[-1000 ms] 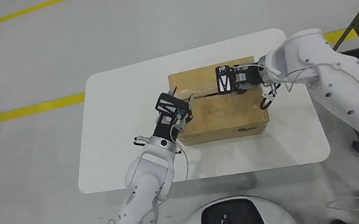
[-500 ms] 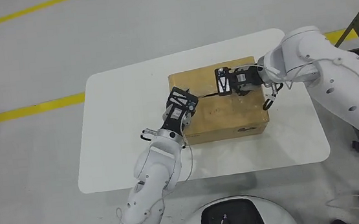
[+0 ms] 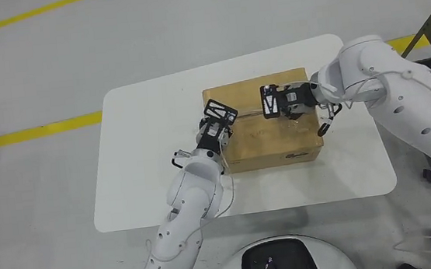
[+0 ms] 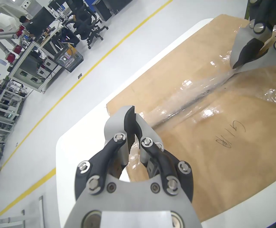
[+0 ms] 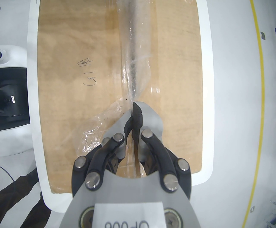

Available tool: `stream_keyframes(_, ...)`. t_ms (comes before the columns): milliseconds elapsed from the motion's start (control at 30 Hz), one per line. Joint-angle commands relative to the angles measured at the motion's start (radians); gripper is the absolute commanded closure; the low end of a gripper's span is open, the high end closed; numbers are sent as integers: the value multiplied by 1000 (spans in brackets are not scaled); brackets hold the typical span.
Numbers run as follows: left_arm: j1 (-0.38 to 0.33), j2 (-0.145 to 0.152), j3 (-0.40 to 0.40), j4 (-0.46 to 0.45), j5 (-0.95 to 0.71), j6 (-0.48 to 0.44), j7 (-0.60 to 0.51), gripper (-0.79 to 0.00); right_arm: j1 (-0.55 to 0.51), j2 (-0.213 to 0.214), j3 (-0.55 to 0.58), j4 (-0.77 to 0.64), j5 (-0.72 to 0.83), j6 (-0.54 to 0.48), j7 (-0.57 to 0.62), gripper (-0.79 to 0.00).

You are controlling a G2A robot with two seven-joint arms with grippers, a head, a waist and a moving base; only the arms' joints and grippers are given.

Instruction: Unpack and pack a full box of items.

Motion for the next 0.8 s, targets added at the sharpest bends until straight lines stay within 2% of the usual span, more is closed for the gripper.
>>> stream_keyframes(0, -6, -3, 6, 14, 5, -7, -12, 0, 0, 0, -2, 1, 1, 2, -2, -49)
stream_keyframes(200, -29, -13, 21, 61, 3, -10, -52, 0, 3, 1, -6, 1, 2, 2, -8, -120)
stream_keyframes(433, -31, -19, 12, 69, 13, -13, -85, 0, 0, 13, 17, -20, 17, 0, -1, -296)
stream_keyframes(500, -30, -20, 10, 68, 14, -15, -86, 0, -2, 19, 32, -27, 23, 4, 3, -391)
stream_keyframes(533, -29, -21, 9, 65, 14, -17, -89, 0, -4, 23, 41, -31, 26, 7, 3, -502)
stream_keyframes(567, -29, -22, 9, 61, 15, -18, -90, 0, -6, 26, 50, -35, 30, 8, 3, -650)
stream_keyframes(600, -28, -23, 9, 58, 15, -20, -91, 0, -9, 30, 59, -38, 33, 8, 3, -696)
stream_keyframes(633, -27, -23, 9, 57, 16, -22, -91, 0, -14, 34, 69, -40, 40, 10, 2, -785)
stream_keyframes(767, -24, -26, 7, 58, 20, -31, -92, 0, -36, 54, 108, -57, 54, 5, 14, -785)
